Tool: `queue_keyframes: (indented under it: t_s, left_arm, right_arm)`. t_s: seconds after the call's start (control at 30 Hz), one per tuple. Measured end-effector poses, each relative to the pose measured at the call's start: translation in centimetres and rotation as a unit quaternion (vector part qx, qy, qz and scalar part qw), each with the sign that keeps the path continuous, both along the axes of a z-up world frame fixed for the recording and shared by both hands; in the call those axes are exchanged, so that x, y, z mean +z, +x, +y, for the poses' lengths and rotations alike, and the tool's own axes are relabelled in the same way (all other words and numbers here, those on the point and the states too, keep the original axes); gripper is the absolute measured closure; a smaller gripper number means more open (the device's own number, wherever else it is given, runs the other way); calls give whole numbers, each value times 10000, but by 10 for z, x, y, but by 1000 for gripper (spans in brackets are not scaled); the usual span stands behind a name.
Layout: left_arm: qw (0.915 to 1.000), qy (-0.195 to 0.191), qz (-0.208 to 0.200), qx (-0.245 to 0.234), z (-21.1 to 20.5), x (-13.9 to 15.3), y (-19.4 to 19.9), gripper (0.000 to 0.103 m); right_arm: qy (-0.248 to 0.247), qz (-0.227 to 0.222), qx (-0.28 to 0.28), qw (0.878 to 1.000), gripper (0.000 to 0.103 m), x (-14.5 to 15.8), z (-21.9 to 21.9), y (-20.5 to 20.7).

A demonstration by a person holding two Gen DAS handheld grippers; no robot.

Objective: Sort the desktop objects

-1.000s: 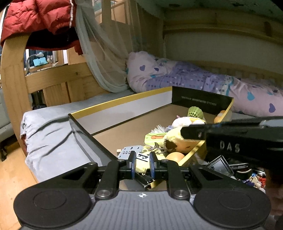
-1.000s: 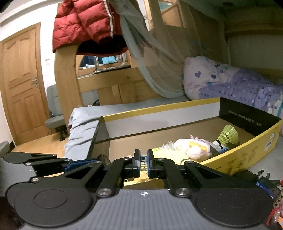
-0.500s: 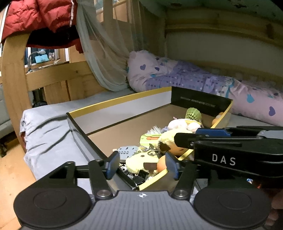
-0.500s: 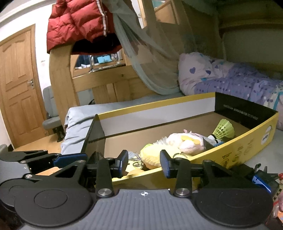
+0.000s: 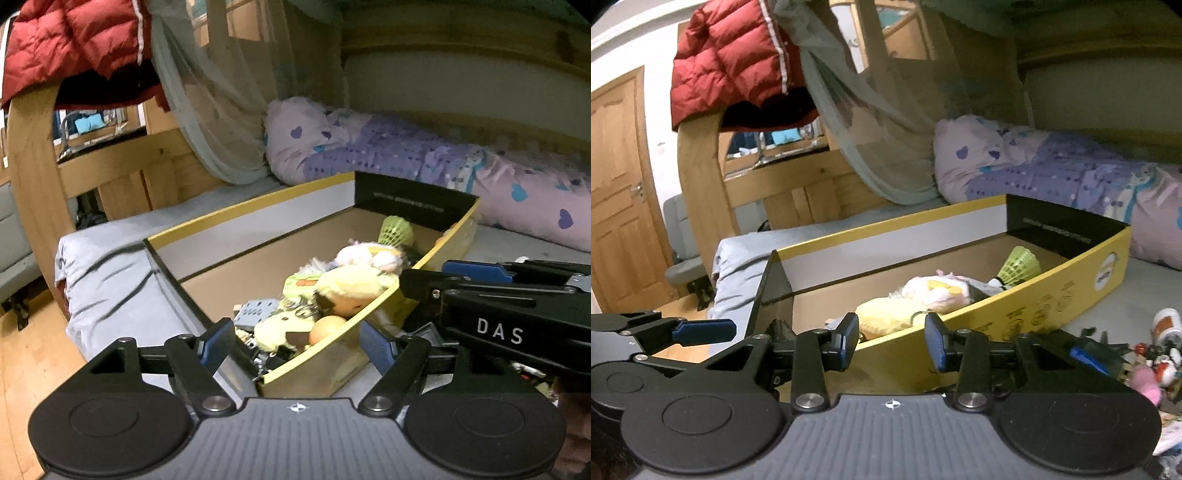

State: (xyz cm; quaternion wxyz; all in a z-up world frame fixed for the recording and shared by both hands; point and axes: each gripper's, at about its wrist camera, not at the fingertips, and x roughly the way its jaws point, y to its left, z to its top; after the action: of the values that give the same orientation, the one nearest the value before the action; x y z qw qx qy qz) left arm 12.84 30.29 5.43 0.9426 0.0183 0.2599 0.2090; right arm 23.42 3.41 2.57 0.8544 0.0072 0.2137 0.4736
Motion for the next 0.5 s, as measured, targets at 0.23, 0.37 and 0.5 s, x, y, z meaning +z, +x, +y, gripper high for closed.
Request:
queue_keyframes:
  t_s: [0.23,0.37,0.5]
  left_arm:
    - [9999,34,-43,155,-17,9,-16,26]
    - [9996,159,-101,232,-30,16,-23,26]
    - [9995,204,-159,194,-42,23,-29,27]
  right_arm:
    - [-18,-82,-208,9997,62,14,-35,-15]
    - [-36,-62,-257,9996,62,20,-55,-26]
    - [-154,-95,-242,9995,62,24,-72,-38]
